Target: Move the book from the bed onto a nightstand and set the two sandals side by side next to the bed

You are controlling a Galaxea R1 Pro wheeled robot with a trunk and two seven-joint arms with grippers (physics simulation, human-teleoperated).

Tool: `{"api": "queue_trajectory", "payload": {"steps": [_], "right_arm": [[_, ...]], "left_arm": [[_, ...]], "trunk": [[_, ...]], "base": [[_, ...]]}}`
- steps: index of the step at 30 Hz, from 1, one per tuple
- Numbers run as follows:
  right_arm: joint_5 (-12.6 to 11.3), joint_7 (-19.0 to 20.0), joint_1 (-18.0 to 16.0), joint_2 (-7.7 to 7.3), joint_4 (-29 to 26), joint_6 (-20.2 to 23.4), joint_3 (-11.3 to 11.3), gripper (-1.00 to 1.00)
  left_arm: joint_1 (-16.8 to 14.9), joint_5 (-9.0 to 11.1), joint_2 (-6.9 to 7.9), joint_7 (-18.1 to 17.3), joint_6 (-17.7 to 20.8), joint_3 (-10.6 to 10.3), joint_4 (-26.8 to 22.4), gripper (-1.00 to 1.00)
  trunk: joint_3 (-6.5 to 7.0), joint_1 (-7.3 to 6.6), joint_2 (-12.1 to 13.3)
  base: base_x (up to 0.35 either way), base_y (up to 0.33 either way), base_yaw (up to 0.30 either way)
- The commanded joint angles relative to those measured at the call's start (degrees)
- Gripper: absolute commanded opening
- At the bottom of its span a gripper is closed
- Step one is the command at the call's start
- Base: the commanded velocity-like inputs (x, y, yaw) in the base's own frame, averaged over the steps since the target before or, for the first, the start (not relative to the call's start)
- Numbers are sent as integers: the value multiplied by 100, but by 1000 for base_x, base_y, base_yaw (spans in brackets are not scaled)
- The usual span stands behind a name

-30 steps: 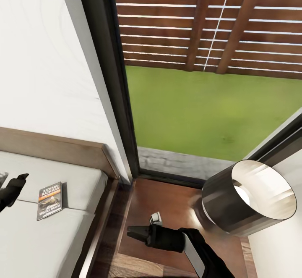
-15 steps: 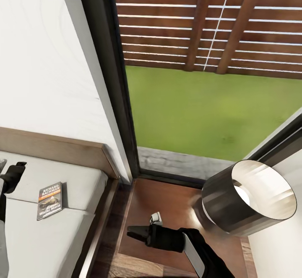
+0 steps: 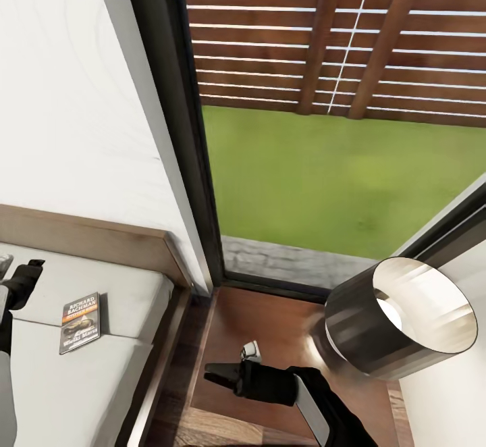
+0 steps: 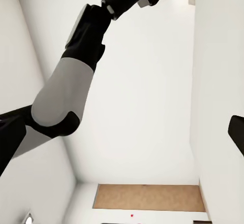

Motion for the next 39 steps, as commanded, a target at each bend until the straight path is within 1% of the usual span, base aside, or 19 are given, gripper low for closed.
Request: {"api": "queue_trajectory", "payload": {"steps": [1, 9, 20, 23, 27, 39], "right_arm": [[-35, -3, -4, -1, 1, 41, 9, 100], [-35, -3, -4, -3, 1, 41, 9, 100], [-35, -3, -4, -1, 1, 41, 9, 100], [-35, -3, -4, 1, 1, 41, 9, 100], [-35, -6, -4, 0, 1, 41, 9, 100], [-35, -12, -4, -1, 1, 41, 9, 100]], "left_arm": [[-3, 60, 0, 43, 23, 5, -10, 100], [-3, 62, -1, 48, 32, 13, -9, 100], [-3, 57, -6, 44, 36, 4, -9, 100], [-3, 62, -9, 39, 36, -61, -4, 100], [-3, 65, -9, 35, 36, -79, -1, 100], [-3, 65, -9, 34, 36, -82, -1, 100]], "trunk": [[-9, 3, -10], [-9, 3, -10], [-206, 245, -451], [-260, 311, -571], [-332, 398, -732], [-332, 398, -732]], "base": [[0, 0, 0], [0, 0, 0], [0, 0, 0], [0, 0, 0], [0, 0, 0], [0, 0, 0]]}}
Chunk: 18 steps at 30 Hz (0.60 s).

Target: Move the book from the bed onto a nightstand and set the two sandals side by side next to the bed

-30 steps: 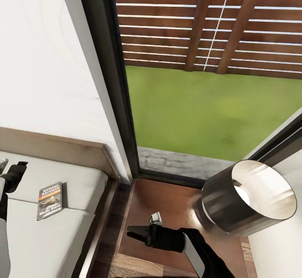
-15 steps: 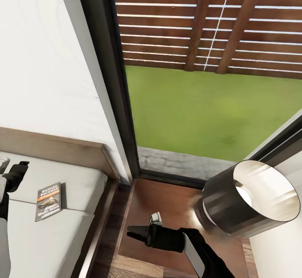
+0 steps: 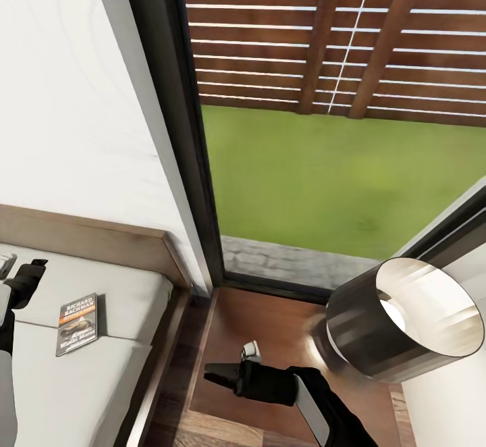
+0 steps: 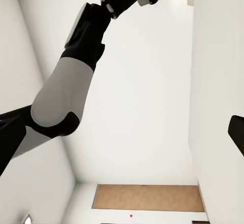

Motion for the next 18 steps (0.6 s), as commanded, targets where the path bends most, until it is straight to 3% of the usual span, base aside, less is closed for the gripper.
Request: {"api": "queue_trajectory", "payload": {"steps": [1, 18], "right_arm": [[-35, -3, -4, -1, 1, 41, 9, 100], [-35, -3, -4, 0, 1, 41, 9, 100]], "left_arm": [[-3, 60, 0, 43, 20, 5, -10, 100], [-3, 60, -28, 40, 20, 5, -10, 100]], "trunk": [[-7, 2, -7], [-113, 2, -7]], "base": [[0, 0, 0], [0, 0, 0]]}}
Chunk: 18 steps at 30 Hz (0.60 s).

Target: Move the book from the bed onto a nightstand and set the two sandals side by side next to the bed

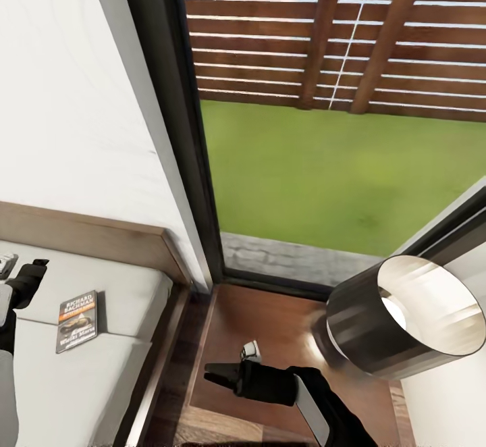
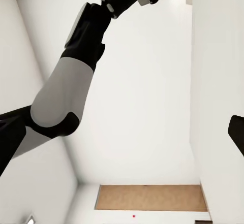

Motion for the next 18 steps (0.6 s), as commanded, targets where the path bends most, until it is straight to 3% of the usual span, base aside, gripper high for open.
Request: {"api": "queue_trajectory", "payload": {"steps": [1, 18], "right_arm": [[-35, -3, -4, -1, 1, 41, 9, 100], [-35, -3, -4, -1, 1, 41, 11, 100]], "left_arm": [[-3, 60, -7, 42, 20, 5, -10, 100], [-3, 60, -34, 29, 20, 10, -10, 100]], "trunk": [[-16, 2, -8], [-168, 2, -8]], "base": [[0, 0, 0], [0, 0, 0]]}}
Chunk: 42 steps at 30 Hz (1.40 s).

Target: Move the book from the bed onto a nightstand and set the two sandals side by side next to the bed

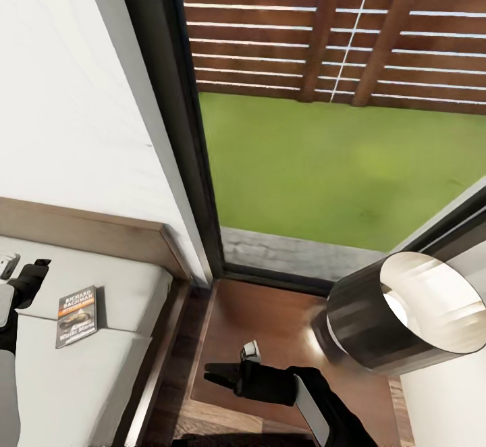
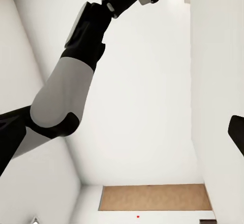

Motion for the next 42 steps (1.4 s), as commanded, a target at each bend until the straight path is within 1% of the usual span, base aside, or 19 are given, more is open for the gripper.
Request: {"api": "queue_trajectory", "payload": {"steps": [1, 42], "right_arm": [[-35, -1, -3, -1, 1, 42, 9, 100], [-35, 0, -3, -2, 1, 41, 8, 100]], "left_arm": [[-3, 60, 0, 43, 21, 7, -10, 100], [-3, 60, 0, 43, 21, 5, -9, 100]], "trunk": [[-16, 2, -7], [-379, 2, -7]], "base": [[0, 0, 0], [0, 0, 0]]}}
